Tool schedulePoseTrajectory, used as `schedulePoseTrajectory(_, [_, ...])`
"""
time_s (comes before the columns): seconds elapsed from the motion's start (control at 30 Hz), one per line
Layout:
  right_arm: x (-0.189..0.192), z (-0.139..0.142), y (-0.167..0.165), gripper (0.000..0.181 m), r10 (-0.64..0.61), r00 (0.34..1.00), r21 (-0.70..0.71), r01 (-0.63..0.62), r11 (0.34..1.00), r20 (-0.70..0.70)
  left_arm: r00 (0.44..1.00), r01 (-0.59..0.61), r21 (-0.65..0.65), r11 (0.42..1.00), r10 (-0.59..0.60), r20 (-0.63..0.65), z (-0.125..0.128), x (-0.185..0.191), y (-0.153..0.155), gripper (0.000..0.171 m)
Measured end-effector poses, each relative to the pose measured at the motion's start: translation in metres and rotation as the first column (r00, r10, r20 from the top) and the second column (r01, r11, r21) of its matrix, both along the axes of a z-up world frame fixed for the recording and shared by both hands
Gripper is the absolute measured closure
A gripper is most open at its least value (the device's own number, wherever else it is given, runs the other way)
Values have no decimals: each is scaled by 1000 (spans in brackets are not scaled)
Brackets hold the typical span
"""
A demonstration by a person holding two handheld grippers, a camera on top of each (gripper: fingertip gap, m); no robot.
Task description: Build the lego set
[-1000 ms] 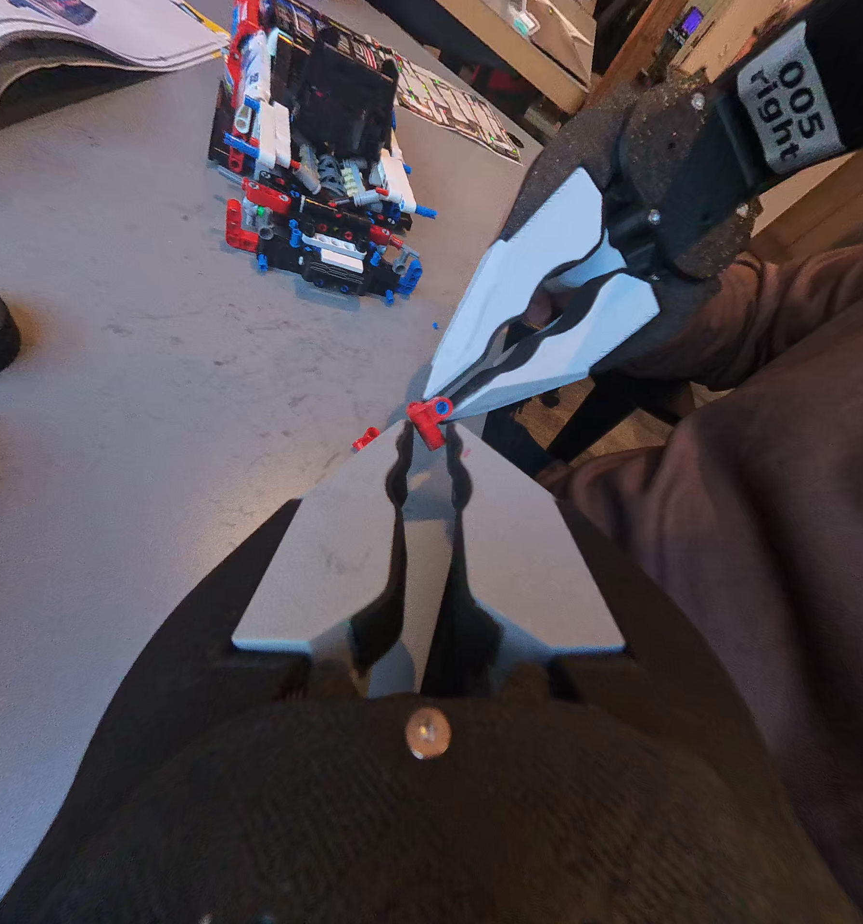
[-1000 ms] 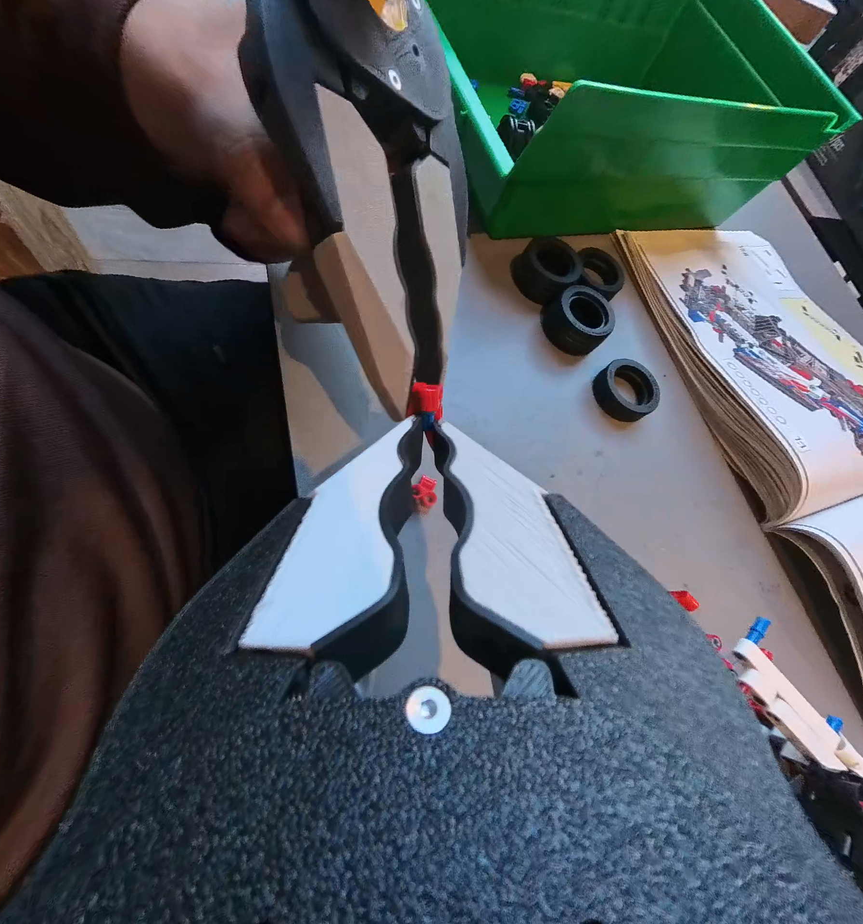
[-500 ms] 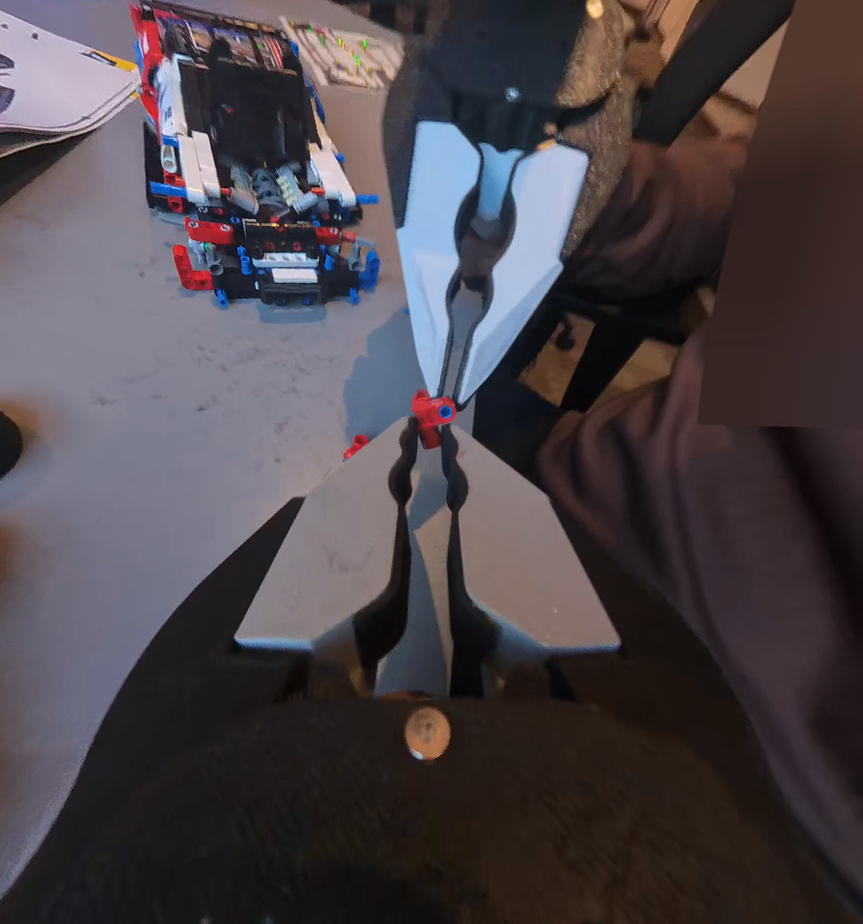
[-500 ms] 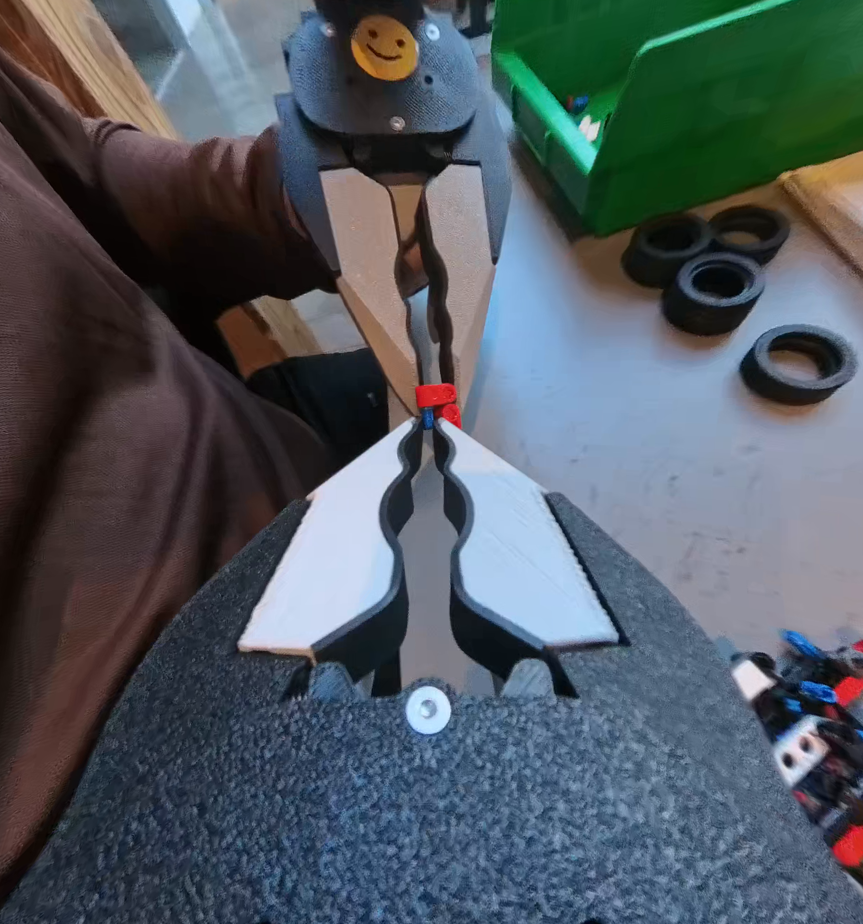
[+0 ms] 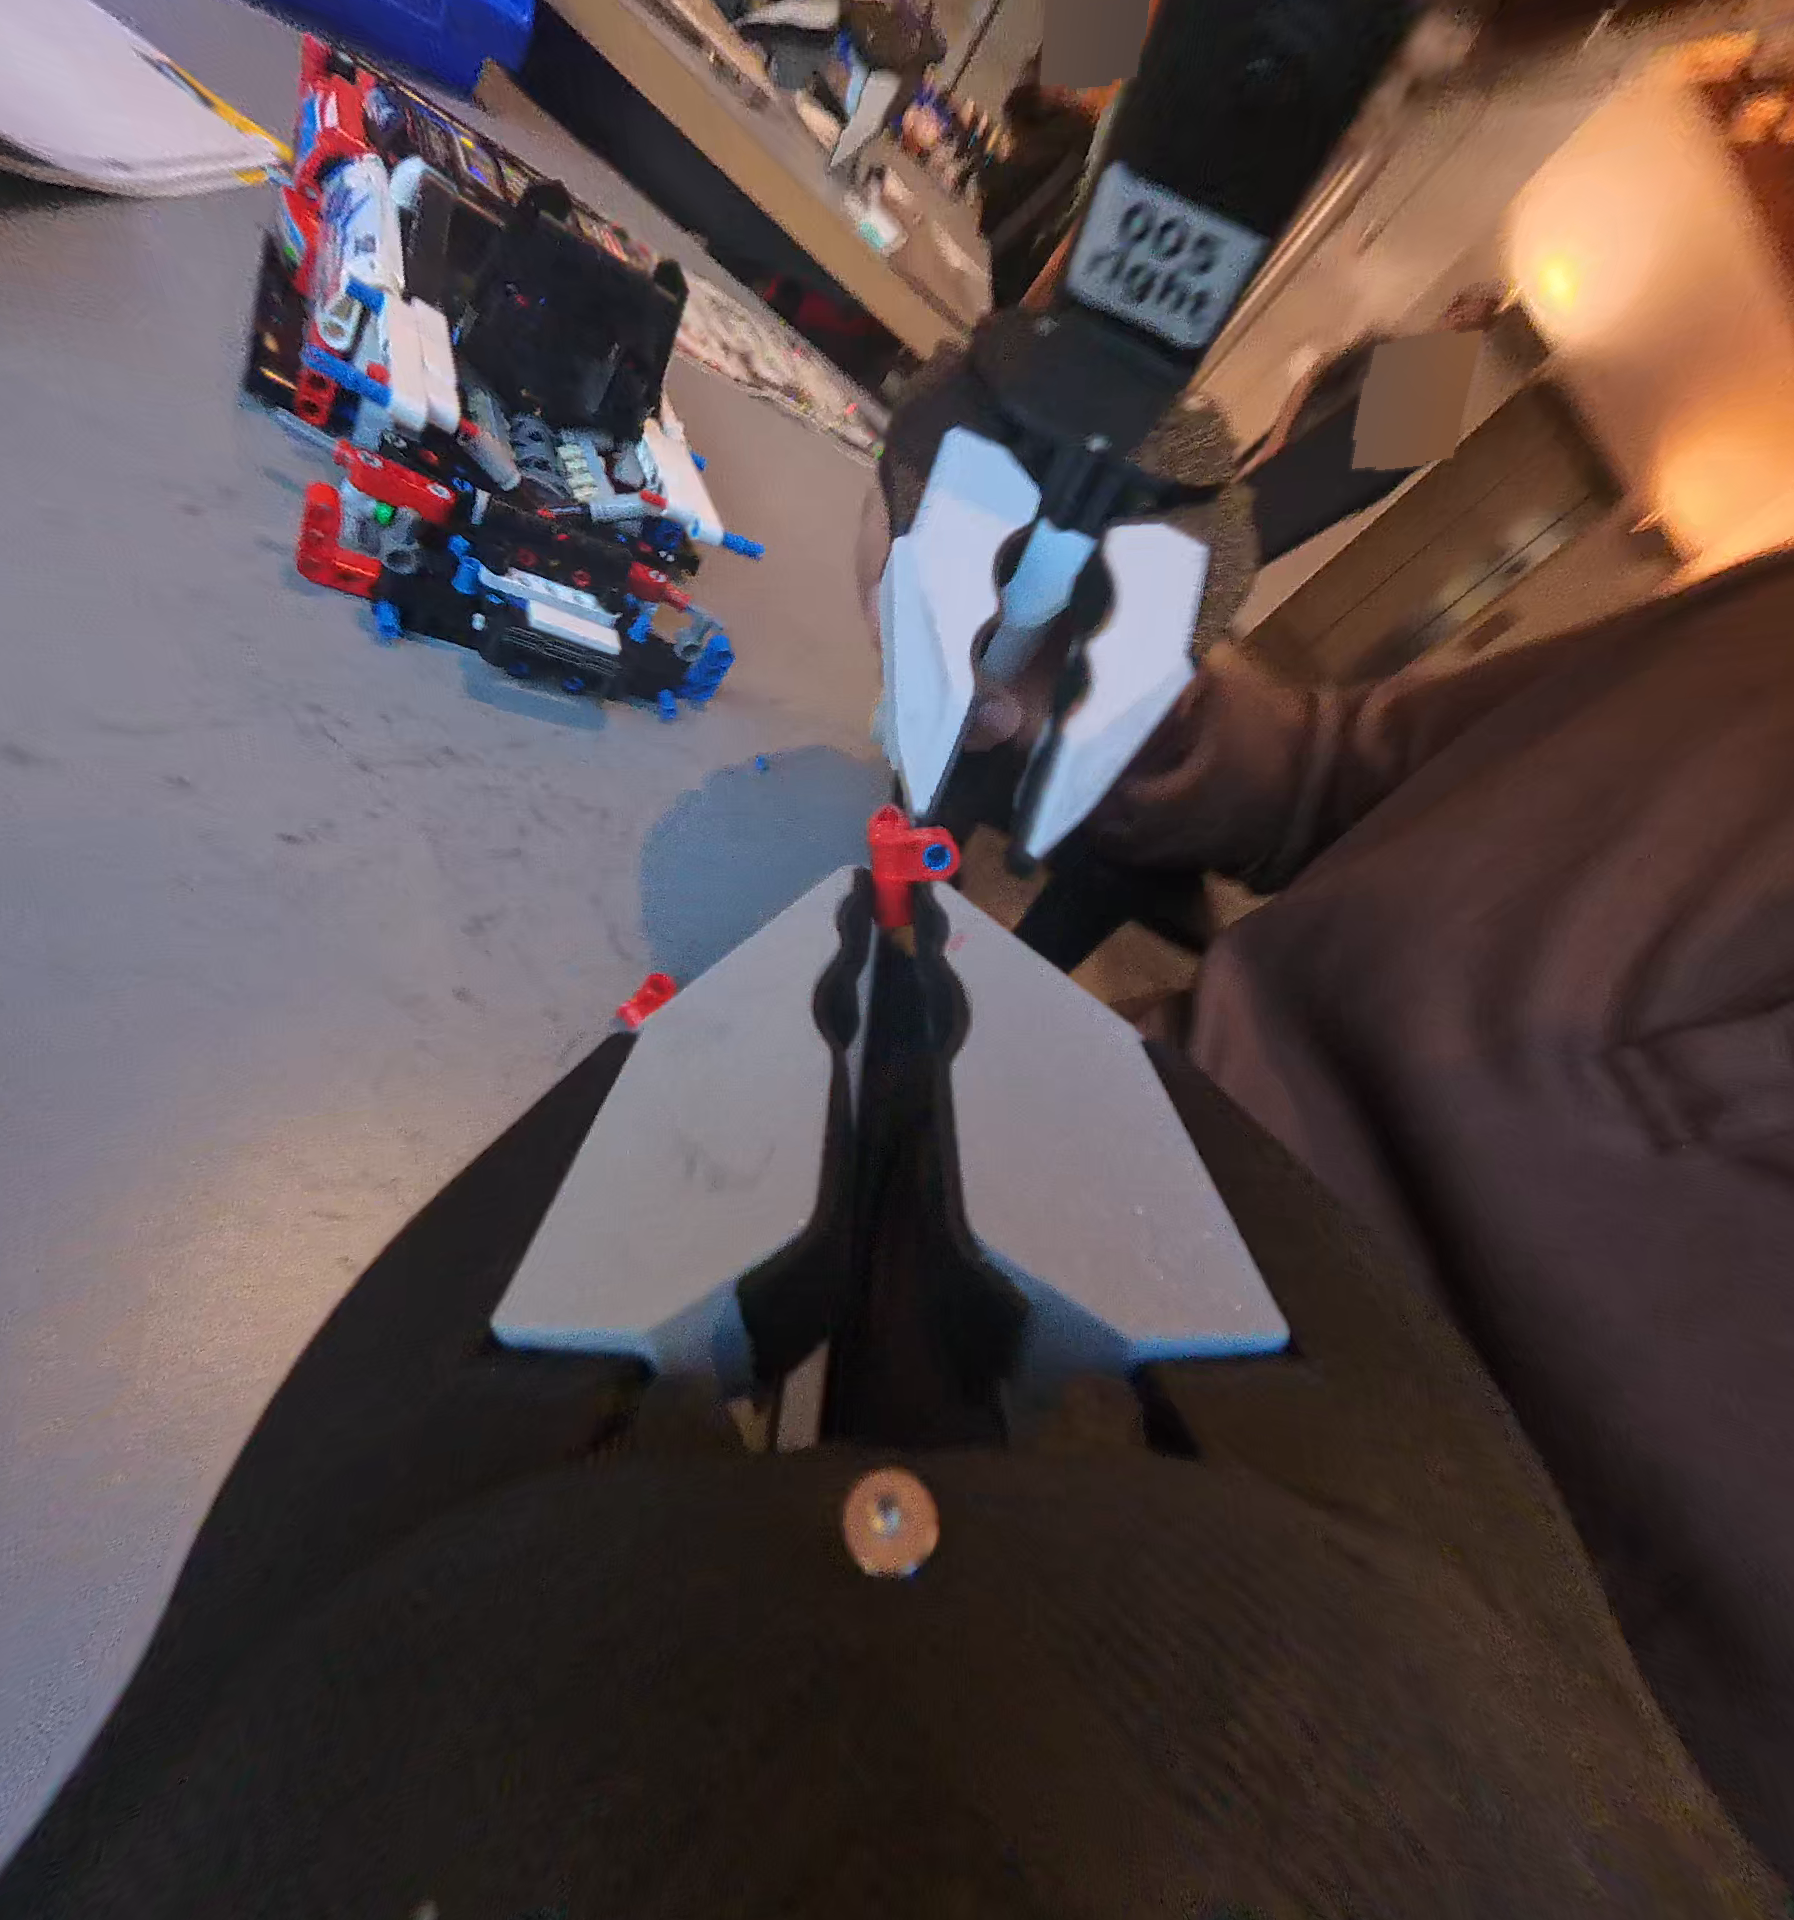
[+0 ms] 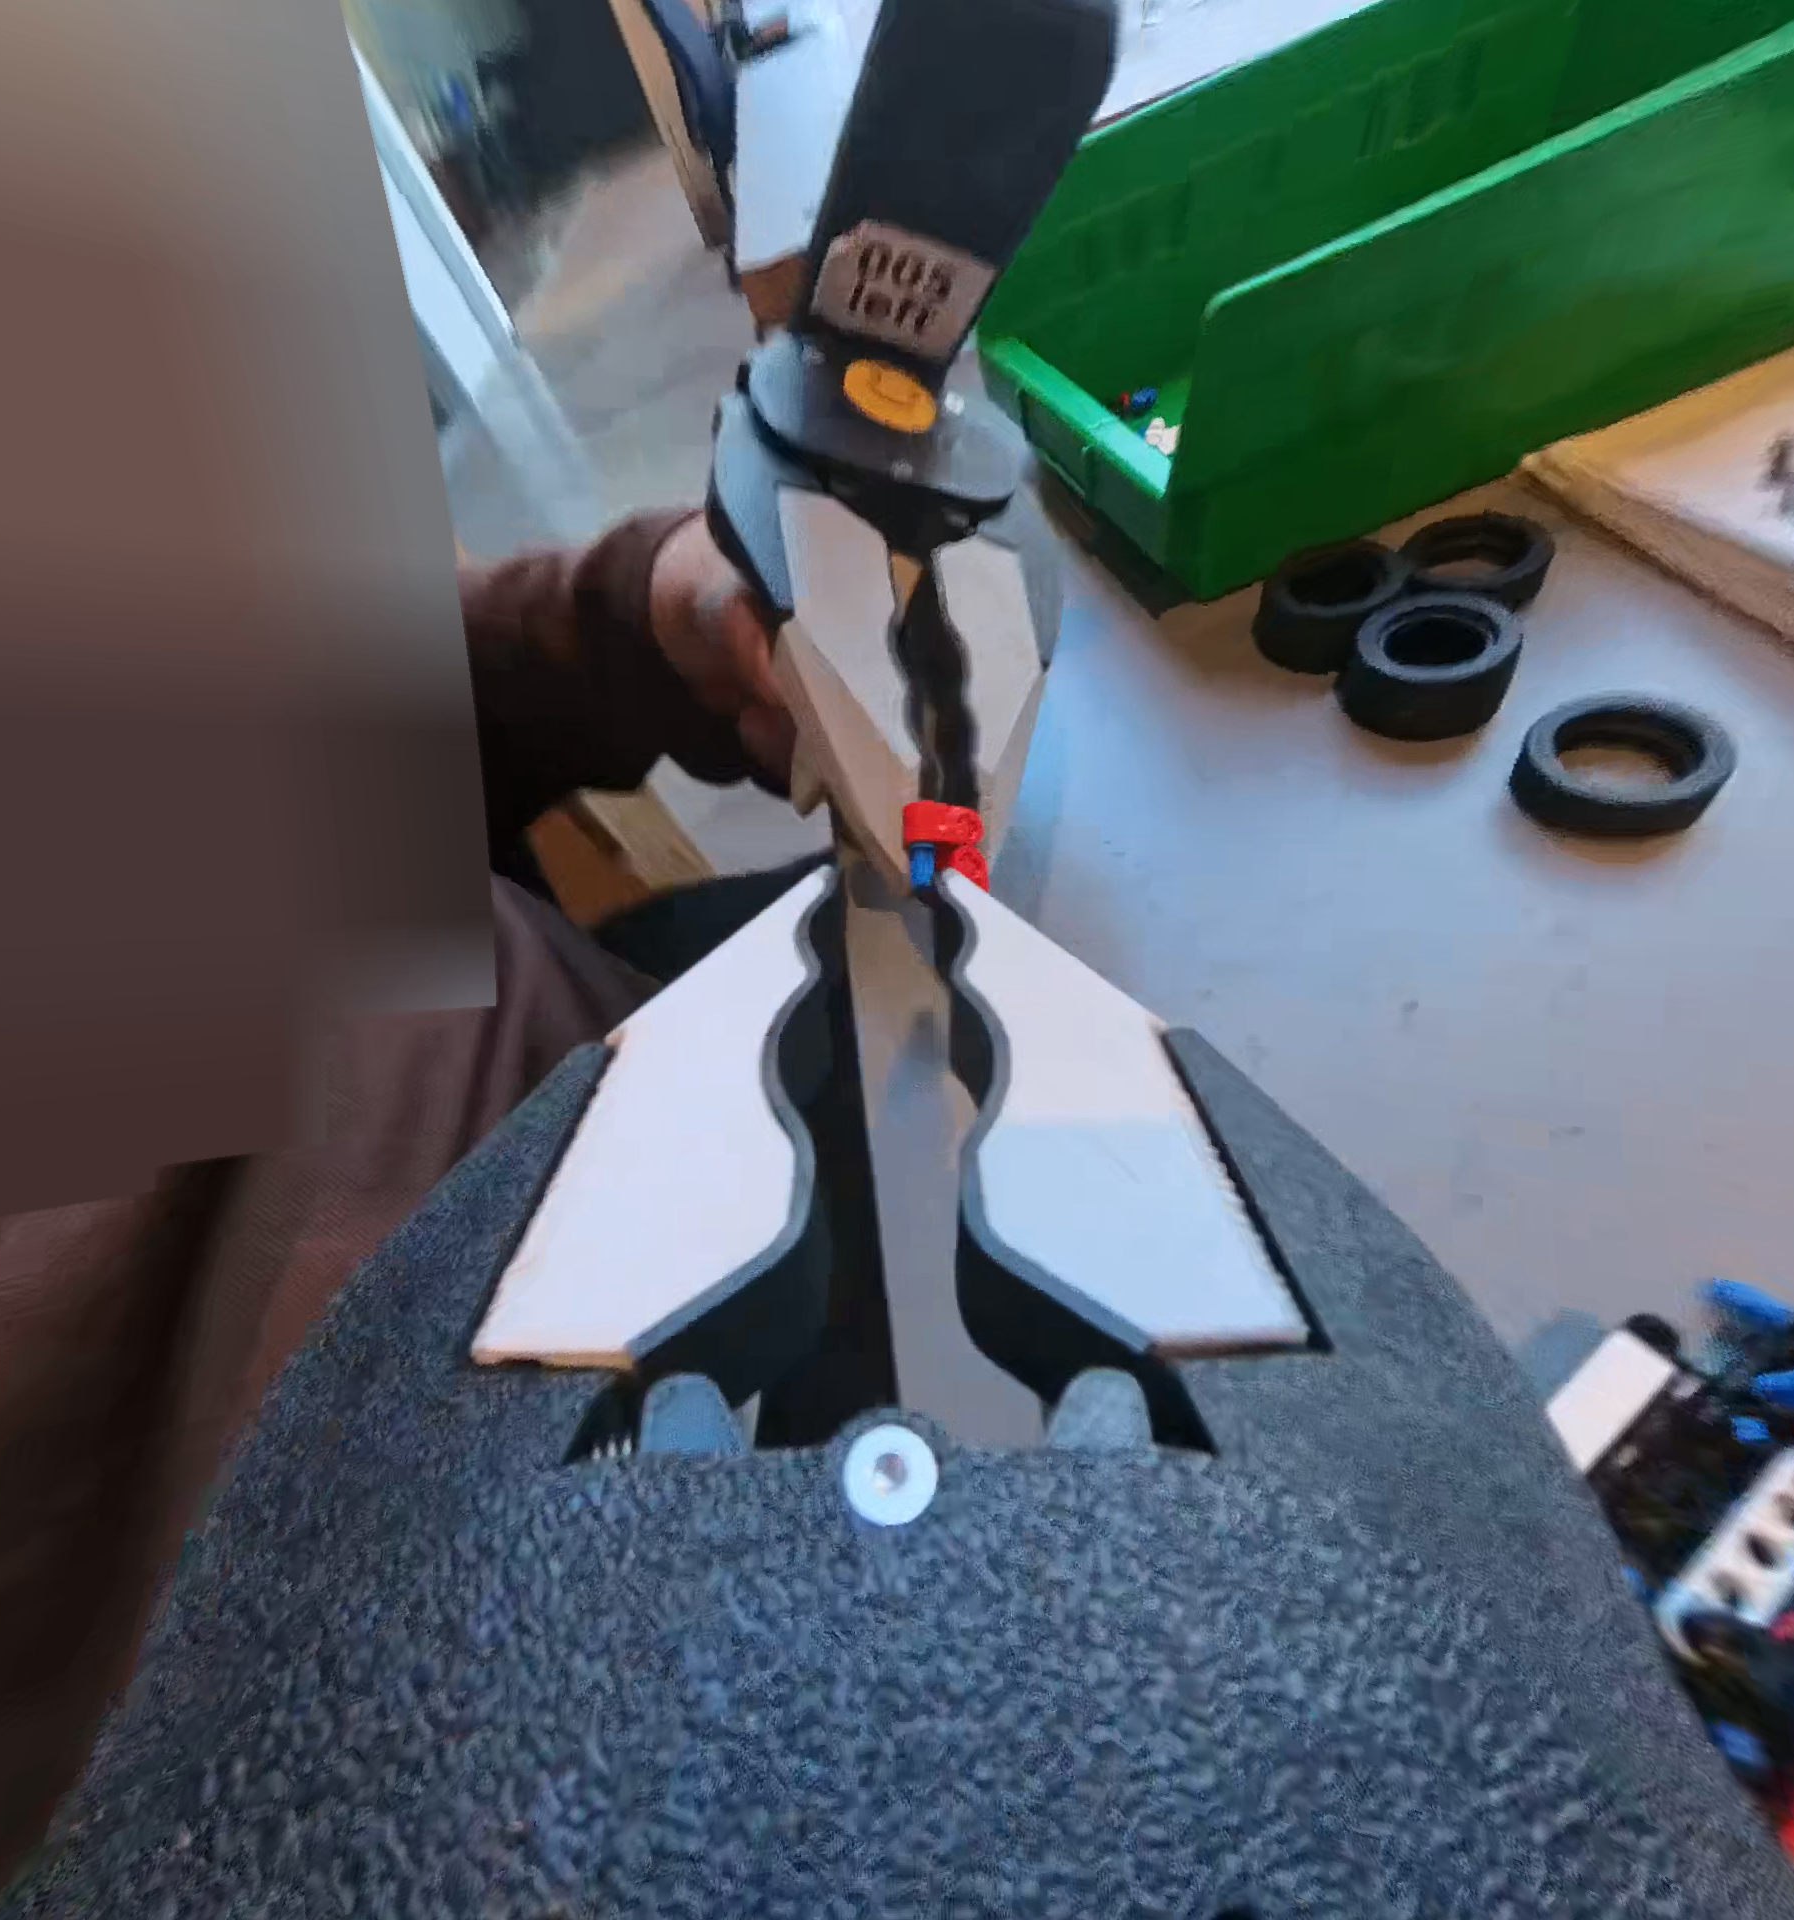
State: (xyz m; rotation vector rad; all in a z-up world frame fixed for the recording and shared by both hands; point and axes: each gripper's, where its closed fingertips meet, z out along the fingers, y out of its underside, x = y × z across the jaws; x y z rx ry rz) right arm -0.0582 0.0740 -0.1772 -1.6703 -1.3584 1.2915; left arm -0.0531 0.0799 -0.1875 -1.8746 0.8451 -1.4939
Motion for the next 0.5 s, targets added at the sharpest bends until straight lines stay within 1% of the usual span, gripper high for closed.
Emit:
schedulePoseTrajectory(0.03, [1,3,2,168,0,1000,-69,-2,998,-30,999,2,-45,999,0,52,2,1,-1,166])
schedulePoseTrajectory(0.07, [2,5,6,168,-21,999,-71,18,997,-50,997,8,-72,997,-3,74,1,0,-1,166])
schedulePoseTrajectory(0.1, [5,5,17,156,-85,995,-2,85,996,-42,999,-8,-81,997,11,39,-8,-2,1,166])
schedulePoseTrajectory(0.13, [9,5,24,159,-131,991,101,133,986,-22,1000,-28,-79,997,28,4,-15,-4,3,167])
schedulePoseTrajectory(0.17, [11,8,27,162,-164,986,198,163,967,-11,1000,-16,-73,997,18,22,-12,-4,0,166])
schedulePoseTrajectory(0.2, [11,9,28,162,-185,983,261,179,949,-2,999,-5,-55,998,8,49,-6,-3,-2,166])
schedulePoseTrajectory(0.23, [10,7,26,160,-187,982,292,175,940,13,998,-3,-23,1000,4,55,-2,-3,-4,166])
schedulePoseTrajectory(0.27, [7,2,22,157,-165,985,288,147,946,41,999,7,20,1000,-8,49,0,-2,-6,166])
schedulePoseTrajectory(0.33, [1,-8,10,152,-92,992,217,72,974,81,1000,15,121,993,-18,23,4,0,-8,167])
schedulePoseTrajectory(0.37, [-1,-9,5,151,-66,995,179,52,982,75,1000,20,183,983,-22,8,5,1,-10,167])
schedulePoseTrajectory(0.43, [-3,-6,0,156,-35,998,144,28,989,52,1000,20,309,951,-14,-20,7,1,-12,167])
schedulePoseTrajectory(0.5, [-2,-4,-5,160,-8,999,151,1,988,45,999,30,387,921,-16,-38,8,2,-15,167])
